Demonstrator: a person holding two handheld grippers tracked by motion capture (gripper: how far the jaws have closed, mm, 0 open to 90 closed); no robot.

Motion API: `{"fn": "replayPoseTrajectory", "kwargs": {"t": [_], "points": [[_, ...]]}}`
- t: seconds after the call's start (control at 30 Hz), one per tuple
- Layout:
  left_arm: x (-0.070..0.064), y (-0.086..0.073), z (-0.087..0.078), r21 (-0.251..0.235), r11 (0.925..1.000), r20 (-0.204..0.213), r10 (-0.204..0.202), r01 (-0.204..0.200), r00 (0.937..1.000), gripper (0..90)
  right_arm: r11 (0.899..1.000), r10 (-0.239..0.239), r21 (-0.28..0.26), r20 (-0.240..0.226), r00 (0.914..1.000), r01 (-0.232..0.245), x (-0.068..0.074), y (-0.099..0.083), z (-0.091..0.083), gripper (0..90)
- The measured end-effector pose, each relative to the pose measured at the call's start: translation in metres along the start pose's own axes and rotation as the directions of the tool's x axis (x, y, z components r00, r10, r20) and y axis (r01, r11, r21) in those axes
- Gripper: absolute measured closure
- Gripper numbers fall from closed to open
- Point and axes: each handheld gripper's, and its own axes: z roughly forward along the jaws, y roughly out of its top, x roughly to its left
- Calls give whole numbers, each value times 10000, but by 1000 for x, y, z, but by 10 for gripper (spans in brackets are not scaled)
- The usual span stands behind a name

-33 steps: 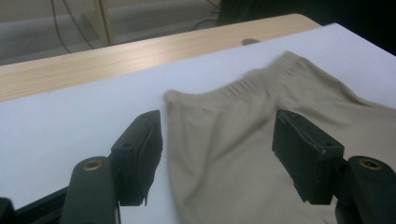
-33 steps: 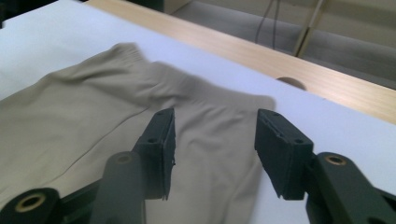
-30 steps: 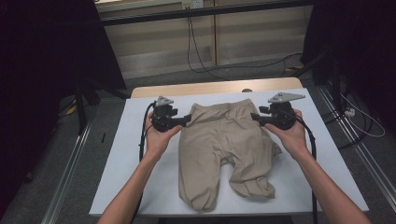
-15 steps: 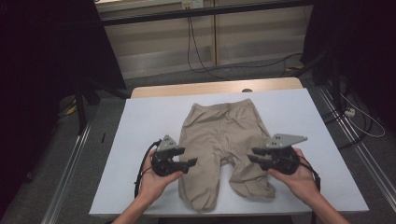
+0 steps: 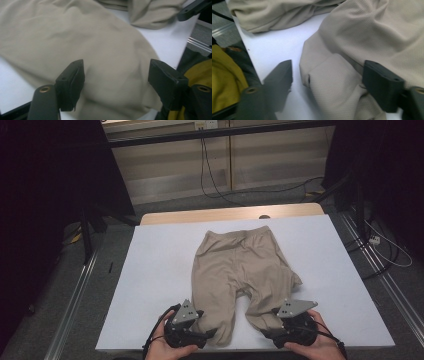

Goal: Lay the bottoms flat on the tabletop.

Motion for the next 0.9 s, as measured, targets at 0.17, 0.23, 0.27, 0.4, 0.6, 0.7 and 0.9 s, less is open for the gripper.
{"fn": "replayPoseTrajectory", "kwargs": {"t": [0.17,0.23,0.27,0.4,0.6,0.7,0.9], "points": [[-8,-2,11,523,9968,386,585,-604,9975,197,9975,-466,527,72,9989,461,1,-2,11,209],[-8,-2,14,625,9955,377,690,-713,9969,195,9969,-541,573,155,9984,531,2,-2,14,213],[-9,-2,16,753,9940,374,771,-797,9963,185,9974,-506,527,136,9986,498,1,-1,15,337],[-11,-1,26,1221,9882,-77,936,-920,9956,225,9979,-519,426,922,9944,482,-8,0,11,733],[2,7,23,992,9941,46,446,-448,9990,768,9994,205,-291,1071,9940,-175,-27,6,2,791],[14,15,17,496,9987,35,87,-88,10000,861,9962,243,-859,1385,9901,-124,-33,14,-7,793],[37,43,7,-353,9990,-305,-282,271,9991,866,9851,629,-1704,2199,9735,-252,-63,34,-24,796]]}}
